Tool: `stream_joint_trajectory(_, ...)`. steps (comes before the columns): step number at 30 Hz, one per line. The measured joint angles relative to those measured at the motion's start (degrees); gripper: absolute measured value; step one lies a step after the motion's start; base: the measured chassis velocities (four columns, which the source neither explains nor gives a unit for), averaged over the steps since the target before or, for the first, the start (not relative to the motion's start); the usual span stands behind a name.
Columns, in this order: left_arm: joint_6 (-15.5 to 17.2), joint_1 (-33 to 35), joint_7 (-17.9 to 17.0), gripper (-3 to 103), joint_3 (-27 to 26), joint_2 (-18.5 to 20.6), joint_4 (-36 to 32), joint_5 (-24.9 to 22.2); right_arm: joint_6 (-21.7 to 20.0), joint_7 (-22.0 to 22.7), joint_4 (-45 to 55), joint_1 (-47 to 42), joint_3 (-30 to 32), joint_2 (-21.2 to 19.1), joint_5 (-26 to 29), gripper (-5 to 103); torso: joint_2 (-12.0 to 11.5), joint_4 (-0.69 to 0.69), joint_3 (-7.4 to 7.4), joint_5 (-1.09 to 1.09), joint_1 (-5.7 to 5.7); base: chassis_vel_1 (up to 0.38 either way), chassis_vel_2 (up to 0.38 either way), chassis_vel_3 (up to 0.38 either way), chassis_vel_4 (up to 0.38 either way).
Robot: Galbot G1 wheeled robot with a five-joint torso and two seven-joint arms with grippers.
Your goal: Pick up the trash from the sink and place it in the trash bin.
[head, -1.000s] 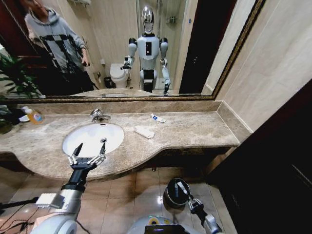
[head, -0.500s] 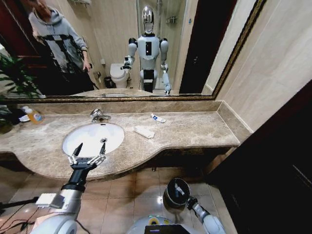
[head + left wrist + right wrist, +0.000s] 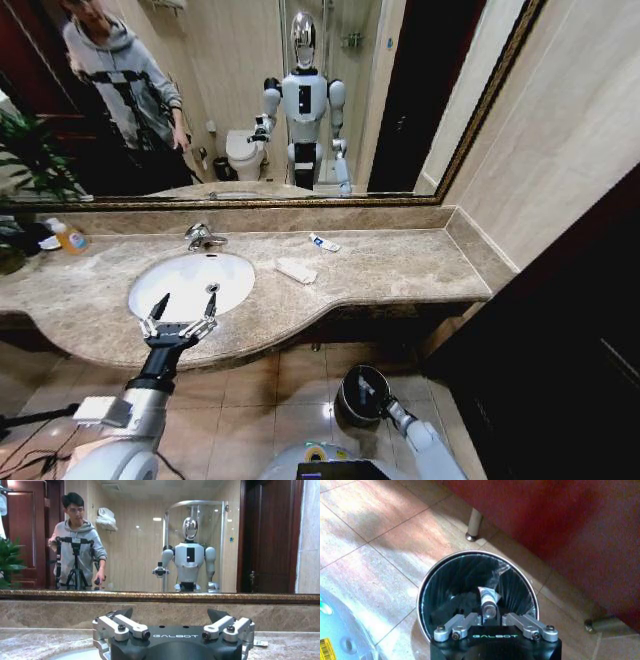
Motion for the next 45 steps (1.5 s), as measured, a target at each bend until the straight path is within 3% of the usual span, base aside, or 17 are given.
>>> stream_joint_trajectory(4, 0.00, 0.00, 0.00, 100, 0.00, 0.00, 0.00, 0.00, 0.01, 0.09, -1.11, 0.70, -0.01, 0.03, -0.24, 13, 0.00, 0.00, 0.00, 0.00, 0.00, 0.000, 0.000, 0.000, 0.000)
stream_joint_trajectory(7, 0.00, 0.00, 0.00, 100, 0.00, 0.00, 0.00, 0.00, 0.00, 0.12, -1.36, 0.90, -0.01, 0.04, -0.24, 22, 0.00, 0.00, 0.00, 0.00, 0.00, 0.000, 0.000, 0.000, 0.000)
stream_joint_trajectory(10, 0.00, 0.00, 0.00, 100, 0.00, 0.00, 0.00, 0.00, -0.08, 0.30, -1.41, 0.90, -0.01, 0.13, -0.12, 38, 0.00, 0.00, -0.01, 0.00, 0.00, 0.000, 0.000, 0.000, 0.000)
stream_joint_trajectory(13, 0.00, 0.00, 0.00, 100, 0.00, 0.00, 0.00, 0.00, -0.12, 0.44, -1.29, 0.75, 0.01, 0.23, -0.02, 43, 0.00, 0.00, -0.01, 0.00, 0.00, 0.000, 0.000, 0.000, 0.000)
stream_joint_trajectory(16, 0.00, 0.00, 0.00, 100, 0.00, 0.00, 0.00, 0.00, -0.20, 0.53, -0.64, 0.24, 0.07, 0.48, 0.23, 60, 0.00, 0.00, -0.01, 0.00, 0.00, 0.000, 0.000, 0.000, 0.000)
stream_joint_trajectory(21, 0.00, 0.00, 0.00, 100, 0.00, 0.00, 0.00, 0.00, -0.29, 0.59, 0.78, -0.70, 0.14, 0.67, 0.73, 70, 0.00, 0.00, -0.01, 0.00, 0.00, 0.000, 0.000, 0.000, 0.000)
stream_joint_trajectory(23, 0.00, 0.00, 0.00, 100, 0.00, 0.00, 0.00, 0.00, -0.29, 0.60, 1.97, -1.63, 0.15, 0.65, 1.15, 86, 0.00, 0.00, -0.01, 0.00, -0.01, 0.000, 0.000, 0.000, 0.000)
stream_joint_trajectory(25, 0.00, 0.00, 0.00, 100, 0.00, 0.00, 0.00, 0.00, -0.29, 0.60, 2.49, -2.11, 0.17, 0.62, 1.37, 86, 0.00, 0.00, -0.01, 0.00, -0.01, 0.000, 0.000, 0.000, 0.000)
stream_joint_trajectory(27, 0.00, 0.00, 0.00, 100, 0.00, 0.00, 0.00, 0.00, -0.31, 0.60, 3.36, -3.08, 0.20, 0.50, 1.83, 97, 0.00, 0.00, -0.01, 0.00, -0.01, 0.000, 0.000, 0.000, 0.000)
stream_joint_trajectory(35, 0.00, 0.00, 0.00, 100, 0.00, 0.00, 0.00, 0.00, -0.38, 0.85, 6.73, -5.53, 0.17, 0.32, 5.31, 100, 0.00, 0.00, -0.01, 0.00, -0.01, 0.000, 0.000, 0.000, 0.000)
stream_joint_trajectory(45, 0.00, 0.00, 0.00, 100, 0.00, 0.00, 0.00, 0.00, -3.84, 2.01, 28.32, -17.60, 0.68, -0.08, 22.99, 100, 0.00, 0.00, -0.01, 0.00, -0.01, 0.000, 0.000, 0.000, 0.000)
